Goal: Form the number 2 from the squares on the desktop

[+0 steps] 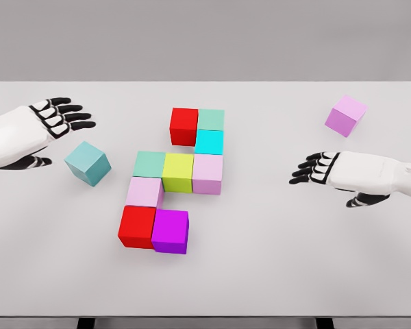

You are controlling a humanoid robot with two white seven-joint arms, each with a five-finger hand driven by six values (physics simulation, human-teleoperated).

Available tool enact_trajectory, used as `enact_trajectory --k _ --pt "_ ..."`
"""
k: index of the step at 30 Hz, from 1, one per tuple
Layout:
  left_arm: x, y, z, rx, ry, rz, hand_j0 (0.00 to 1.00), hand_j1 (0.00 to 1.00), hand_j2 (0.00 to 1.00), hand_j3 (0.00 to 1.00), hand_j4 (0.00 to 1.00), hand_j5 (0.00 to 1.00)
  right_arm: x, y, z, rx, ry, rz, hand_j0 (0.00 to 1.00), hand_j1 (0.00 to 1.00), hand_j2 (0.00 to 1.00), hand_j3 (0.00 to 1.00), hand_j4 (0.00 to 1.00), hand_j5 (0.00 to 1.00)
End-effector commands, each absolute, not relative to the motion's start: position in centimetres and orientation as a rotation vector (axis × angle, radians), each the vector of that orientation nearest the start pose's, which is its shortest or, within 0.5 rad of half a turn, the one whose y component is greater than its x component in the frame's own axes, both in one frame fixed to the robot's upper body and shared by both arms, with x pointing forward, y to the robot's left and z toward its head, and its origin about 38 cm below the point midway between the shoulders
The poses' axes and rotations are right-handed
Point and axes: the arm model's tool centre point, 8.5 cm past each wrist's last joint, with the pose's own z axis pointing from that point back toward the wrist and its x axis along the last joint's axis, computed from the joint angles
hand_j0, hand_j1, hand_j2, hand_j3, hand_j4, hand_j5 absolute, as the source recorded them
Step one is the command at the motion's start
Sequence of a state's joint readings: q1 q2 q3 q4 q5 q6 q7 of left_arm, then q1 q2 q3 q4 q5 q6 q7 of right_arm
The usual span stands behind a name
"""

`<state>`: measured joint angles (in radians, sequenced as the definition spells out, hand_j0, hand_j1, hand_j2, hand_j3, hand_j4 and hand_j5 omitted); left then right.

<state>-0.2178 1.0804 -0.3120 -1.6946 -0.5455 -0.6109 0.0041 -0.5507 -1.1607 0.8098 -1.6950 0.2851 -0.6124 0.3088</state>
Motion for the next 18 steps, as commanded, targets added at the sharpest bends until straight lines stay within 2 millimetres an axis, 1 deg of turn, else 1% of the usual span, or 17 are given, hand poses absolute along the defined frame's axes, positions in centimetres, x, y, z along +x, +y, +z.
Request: enact_trajectory --k 1,4,7,8,9,10,11,12,13,14,15,16,18 --pt "35.8 36.5 24.6 -0.981 2.263 2.607 1.00 1.00 1.00 1.00 1.00 1.00 35.4 -33.2 20.9 -0.261 -1.398 2.171 1.00 1.00 1.00 1.00 1.00 1.00" --pt "35.8 36.9 24.8 -0.989 2.256 2.617 1.00 1.00 1.00 1.00 1.00 1.00 35.5 -33.0 21.1 -0.257 -1.429 2.149 1.00 1.00 1.00 1.00 1.00 1.00" --pt "35.8 36.8 24.8 -0.982 2.265 2.614 1.00 1.00 1.00 1.00 1.00 1.00 35.9 -32.6 22.0 -0.260 -1.506 2.095 1.00 1.00 1.00 1.00 1.00 1.00" --pt "35.8 36.8 24.8 -0.982 2.267 2.611 1.00 1.00 1.00 1.00 1.00 1.00 37.0 -32.3 23.7 -0.312 -1.542 2.102 1.00 1.00 1.00 1.00 1.00 1.00" --pt "35.8 36.8 24.8 -0.984 2.267 2.612 1.00 1.00 1.00 1.00 1.00 1.00 37.7 -32.0 24.4 -0.339 -1.555 2.108 1.00 1.00 1.00 1.00 1.00 1.00" --pt "35.7 36.6 24.4 -0.963 2.266 2.626 1.00 1.00 1.00 1.00 1.00 1.00 40.0 -32.7 25.2 -0.429 -1.525 2.112 1.00 1.00 1.00 1.00 1.00 1.00" --pt "35.8 36.5 24.4 -0.957 2.264 2.626 1.00 1.00 1.00 1.00 1.00 1.00 41.3 -33.3 25.3 -0.465 -1.501 2.098 1.00 1.00 1.00 1.00 1.00 1.00" --pt "35.7 36.5 24.0 -0.947 2.254 2.643 1.00 1.00 1.00 1.00 1.00 1.00 42.9 -34.6 24.8 -0.486 -1.438 2.067 1.00 1.00 1.00 1.00 1.00 1.00" --pt "35.7 36.4 23.6 -0.930 2.257 2.655 1.00 1.00 1.00 1.00 1.00 1.00 44.3 -35.1 24.5 -0.483 -1.371 2.058 1.00 1.00 1.00 1.00 1.00 1.00" --pt "35.6 36.3 23.3 -0.918 2.254 2.664 1.00 1.00 1.00 1.00 1.00 1.00 45.1 -35.4 24.4 -0.480 -1.338 2.053 1.00 1.00 1.00 1.00 1.00 1.00" --pt "35.7 36.3 23.5 -0.908 2.276 2.656 1.00 1.00 1.00 1.00 1.00 1.00 46.7 -36.1 24.4 -0.479 -1.260 2.042 1.00 1.00 1.00 1.00 1.00 1.00" --pt "35.8 36.2 23.9 -0.908 2.296 2.640 1.00 1.00 1.00 1.00 1.00 1.00 47.6 -36.3 24.1 -0.470 -1.227 2.028 1.00 1.00 1.00 1.00 1.00 1.00" --pt "36.0 36.4 23.9 -0.911 2.319 2.635 1.00 1.00 1.00 1.00 1.00 1.00 49.4 -37.1 23.7 -0.496 -1.163 2.001 1.00 1.00 1.00 1.00 1.00 1.00"
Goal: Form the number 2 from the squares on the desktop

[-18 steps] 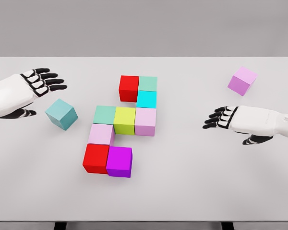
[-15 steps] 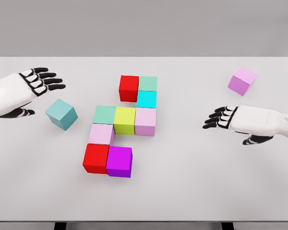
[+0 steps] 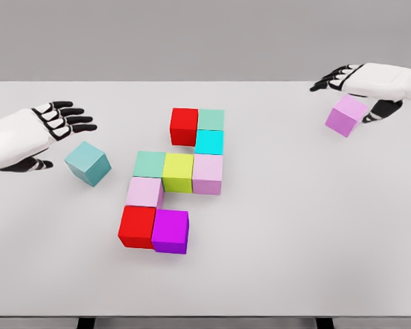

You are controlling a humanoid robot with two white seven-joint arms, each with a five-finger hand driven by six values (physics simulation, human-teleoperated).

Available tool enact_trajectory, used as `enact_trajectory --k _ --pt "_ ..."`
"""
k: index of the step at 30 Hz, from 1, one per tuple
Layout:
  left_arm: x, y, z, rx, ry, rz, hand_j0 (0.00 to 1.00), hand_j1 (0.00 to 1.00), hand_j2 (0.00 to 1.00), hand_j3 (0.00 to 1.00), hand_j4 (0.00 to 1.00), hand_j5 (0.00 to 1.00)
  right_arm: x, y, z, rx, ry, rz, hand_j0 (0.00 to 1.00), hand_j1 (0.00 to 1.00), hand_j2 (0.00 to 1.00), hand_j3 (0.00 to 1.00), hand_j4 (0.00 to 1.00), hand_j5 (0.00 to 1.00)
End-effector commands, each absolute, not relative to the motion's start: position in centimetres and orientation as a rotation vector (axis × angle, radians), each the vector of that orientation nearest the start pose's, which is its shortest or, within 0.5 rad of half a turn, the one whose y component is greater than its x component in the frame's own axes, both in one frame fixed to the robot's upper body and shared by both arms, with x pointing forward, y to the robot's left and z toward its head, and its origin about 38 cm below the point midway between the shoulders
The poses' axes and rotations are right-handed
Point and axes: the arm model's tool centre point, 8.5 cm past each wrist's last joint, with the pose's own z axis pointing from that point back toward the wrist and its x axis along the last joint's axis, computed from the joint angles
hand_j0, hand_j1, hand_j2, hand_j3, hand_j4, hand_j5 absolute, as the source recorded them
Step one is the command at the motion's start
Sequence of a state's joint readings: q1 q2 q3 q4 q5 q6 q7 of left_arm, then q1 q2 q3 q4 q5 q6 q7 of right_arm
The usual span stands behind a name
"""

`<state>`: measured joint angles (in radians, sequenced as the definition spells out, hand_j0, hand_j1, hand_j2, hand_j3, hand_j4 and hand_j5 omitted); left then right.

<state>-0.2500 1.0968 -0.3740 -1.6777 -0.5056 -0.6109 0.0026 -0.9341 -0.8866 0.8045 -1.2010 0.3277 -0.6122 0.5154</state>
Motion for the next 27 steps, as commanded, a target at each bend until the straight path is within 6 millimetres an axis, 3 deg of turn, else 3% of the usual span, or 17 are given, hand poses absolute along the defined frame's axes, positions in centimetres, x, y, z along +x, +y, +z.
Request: enact_trajectory --k 1,4,7,11,17,22,27 --pt "35.9 36.4 23.9 -0.905 2.326 2.636 1.00 1.00 1.00 1.00 1.00 1.00 49.7 -37.1 23.8 -0.509 -1.152 2.003 1.00 1.00 1.00 1.00 1.00 1.00" --pt "36.7 37.2 22.5 -0.903 2.366 2.681 1.00 1.00 1.00 1.00 1.00 1.00 50.7 -37.2 22.9 -0.540 -1.085 2.013 1.00 1.00 1.00 1.00 1.00 1.00" --pt "38.3 35.1 21.0 -0.803 2.335 2.747 1.00 1.00 1.00 1.00 1.00 1.00 52.3 -38.7 23.2 -0.571 -1.042 1.947 1.00 1.00 1.00 1.00 1.00 1.00" --pt "39.2 34.0 19.5 -0.744 2.318 2.813 1.00 1.00 1.00 1.00 1.00 1.00 54.2 -38.5 23.0 -0.589 -0.990 1.919 1.00 1.00 1.00 1.00 1.00 1.00" --pt "40.2 33.9 19.1 -0.726 2.268 2.863 1.00 1.00 1.00 1.00 1.00 1.00 55.1 -37.7 21.8 -0.585 -0.934 1.925 1.00 1.00 1.00 1.00 1.00 1.00" --pt "40.6 34.1 20.0 -0.727 2.145 2.911 1.00 1.00 1.00 1.00 1.00 1.00 55.4 -37.4 20.9 -0.573 -0.898 1.920 1.00 1.00 1.00 1.00 1.00 1.00" --pt "40.1 36.5 21.0 -0.799 2.020 2.986 1.00 1.00 1.00 1.00 1.00 1.00 55.7 -36.6 20.3 -0.559 -0.891 1.927 1.00 1.00 1.00 1.00 1.00 1.00"
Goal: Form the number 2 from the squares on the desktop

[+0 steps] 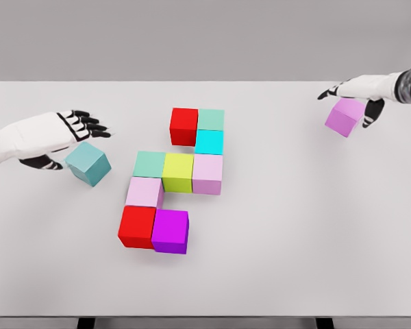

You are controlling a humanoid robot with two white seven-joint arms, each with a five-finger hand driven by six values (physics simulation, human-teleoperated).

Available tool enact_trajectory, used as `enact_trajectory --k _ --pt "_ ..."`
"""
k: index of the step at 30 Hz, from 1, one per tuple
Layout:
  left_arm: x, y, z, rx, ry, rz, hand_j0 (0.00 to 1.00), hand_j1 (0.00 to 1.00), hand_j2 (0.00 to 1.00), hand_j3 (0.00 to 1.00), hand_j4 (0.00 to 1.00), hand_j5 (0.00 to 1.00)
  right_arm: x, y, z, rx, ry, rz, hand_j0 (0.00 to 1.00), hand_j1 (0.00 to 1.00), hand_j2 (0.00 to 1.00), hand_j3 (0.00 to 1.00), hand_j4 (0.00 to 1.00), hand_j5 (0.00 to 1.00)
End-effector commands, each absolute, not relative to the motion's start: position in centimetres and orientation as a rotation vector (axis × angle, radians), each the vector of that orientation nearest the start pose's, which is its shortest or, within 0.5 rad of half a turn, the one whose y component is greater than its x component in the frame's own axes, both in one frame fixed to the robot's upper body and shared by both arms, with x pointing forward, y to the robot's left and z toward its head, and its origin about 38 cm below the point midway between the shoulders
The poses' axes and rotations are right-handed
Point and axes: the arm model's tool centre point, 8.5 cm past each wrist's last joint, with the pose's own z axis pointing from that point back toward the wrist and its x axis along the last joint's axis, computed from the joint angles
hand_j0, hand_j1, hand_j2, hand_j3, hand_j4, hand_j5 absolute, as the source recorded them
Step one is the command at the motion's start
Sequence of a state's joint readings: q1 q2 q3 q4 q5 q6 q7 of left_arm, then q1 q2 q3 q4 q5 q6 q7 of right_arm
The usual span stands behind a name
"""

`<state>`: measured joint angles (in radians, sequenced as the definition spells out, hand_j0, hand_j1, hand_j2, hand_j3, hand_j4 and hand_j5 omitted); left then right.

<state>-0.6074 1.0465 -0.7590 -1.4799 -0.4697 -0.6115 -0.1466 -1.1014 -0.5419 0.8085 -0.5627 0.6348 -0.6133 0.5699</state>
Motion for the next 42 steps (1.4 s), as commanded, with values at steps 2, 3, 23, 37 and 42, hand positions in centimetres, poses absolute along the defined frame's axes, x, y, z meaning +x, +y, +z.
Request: enact_trajectory --k 2,3,23,37,42 --pt "40.1 36.6 20.9 0.547 -1.353 -2.141 1.00 1.00 1.00 1.00 1.00 1.00 55.7 -36.2 20.0 -0.556 -0.885 1.939 1.00 1.00 1.00 1.00 1.00 1.00" --pt "40.3 36.6 20.9 0.542 -1.328 -2.158 1.00 1.00 1.00 1.00 1.00 1.00 55.8 -36.2 20.1 -0.560 -0.884 1.940 1.00 1.00 1.00 1.00 1.00 1.00" --pt "44.4 34.8 20.1 0.496 -1.192 -2.199 1.00 1.00 1.00 1.00 1.00 1.00 56.6 -35.4 19.5 -0.725 -0.848 2.035 0.99 0.99 0.99 0.99 0.99 0.99" --pt "44.5 33.4 18.8 0.452 -1.201 -2.213 1.00 1.00 1.00 1.00 1.00 1.00 56.7 -36.1 17.7 -0.795 -0.739 2.046 0.98 0.98 0.98 0.98 0.98 0.98" --pt "44.5 33.3 18.8 0.450 -1.202 -2.214 1.00 1.00 1.00 1.00 1.00 1.00 56.9 -35.9 17.4 -0.841 -0.717 2.049 0.95 0.95 0.95 0.95 0.95 0.95"
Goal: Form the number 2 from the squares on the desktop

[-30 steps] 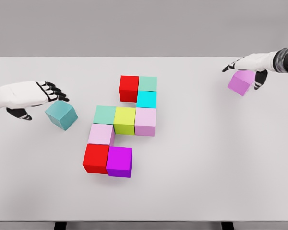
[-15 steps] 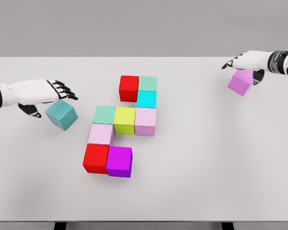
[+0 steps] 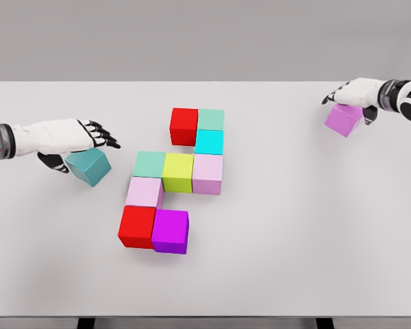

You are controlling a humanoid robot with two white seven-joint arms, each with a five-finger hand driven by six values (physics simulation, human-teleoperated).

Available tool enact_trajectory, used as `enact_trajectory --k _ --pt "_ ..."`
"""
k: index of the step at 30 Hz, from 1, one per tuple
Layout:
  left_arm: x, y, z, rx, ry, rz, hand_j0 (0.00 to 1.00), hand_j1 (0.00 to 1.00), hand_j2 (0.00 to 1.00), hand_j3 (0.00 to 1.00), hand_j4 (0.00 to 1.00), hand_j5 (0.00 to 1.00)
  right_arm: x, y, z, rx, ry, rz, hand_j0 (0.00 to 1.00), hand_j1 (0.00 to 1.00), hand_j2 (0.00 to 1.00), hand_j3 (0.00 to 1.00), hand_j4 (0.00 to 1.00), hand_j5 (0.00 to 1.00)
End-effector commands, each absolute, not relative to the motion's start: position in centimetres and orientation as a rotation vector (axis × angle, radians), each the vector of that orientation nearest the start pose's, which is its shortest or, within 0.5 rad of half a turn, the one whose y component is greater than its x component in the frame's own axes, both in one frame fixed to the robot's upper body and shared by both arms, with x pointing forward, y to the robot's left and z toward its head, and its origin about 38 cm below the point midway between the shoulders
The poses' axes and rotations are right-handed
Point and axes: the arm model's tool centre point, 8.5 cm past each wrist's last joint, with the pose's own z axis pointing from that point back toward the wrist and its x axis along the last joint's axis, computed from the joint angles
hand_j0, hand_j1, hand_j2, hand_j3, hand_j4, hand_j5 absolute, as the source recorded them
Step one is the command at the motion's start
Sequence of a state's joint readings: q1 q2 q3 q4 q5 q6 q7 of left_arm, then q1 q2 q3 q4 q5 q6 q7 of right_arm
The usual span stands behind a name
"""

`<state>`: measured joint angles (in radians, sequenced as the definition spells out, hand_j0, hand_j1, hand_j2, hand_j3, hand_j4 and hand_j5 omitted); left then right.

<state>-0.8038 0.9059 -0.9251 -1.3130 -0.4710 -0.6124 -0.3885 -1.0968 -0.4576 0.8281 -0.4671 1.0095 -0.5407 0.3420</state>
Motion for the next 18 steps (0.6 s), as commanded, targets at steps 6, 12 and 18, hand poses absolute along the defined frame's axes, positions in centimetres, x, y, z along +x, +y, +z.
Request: enact_trajectory --k 6,12,18 --pt "44.6 32.7 18.5 0.437 -1.212 -2.215 1.00 1.00 1.00 1.00 1.00 1.00 56.9 -35.7 17.3 -0.847 -0.714 2.059 0.92 0.92 0.92 0.92 0.92 0.92" --pt "44.6 33.0 18.0 0.429 -1.199 -2.207 1.00 1.00 1.00 1.00 1.00 1.00 56.8 -34.6 16.9 -0.840 -0.709 2.119 0.86 0.86 0.86 0.86 0.86 0.86" --pt "44.6 32.9 17.2 0.412 -1.183 -2.205 1.00 1.00 1.00 1.00 1.00 1.00 56.8 -34.4 17.0 -0.842 -0.713 2.126 0.78 0.78 0.78 0.78 0.78 0.78"
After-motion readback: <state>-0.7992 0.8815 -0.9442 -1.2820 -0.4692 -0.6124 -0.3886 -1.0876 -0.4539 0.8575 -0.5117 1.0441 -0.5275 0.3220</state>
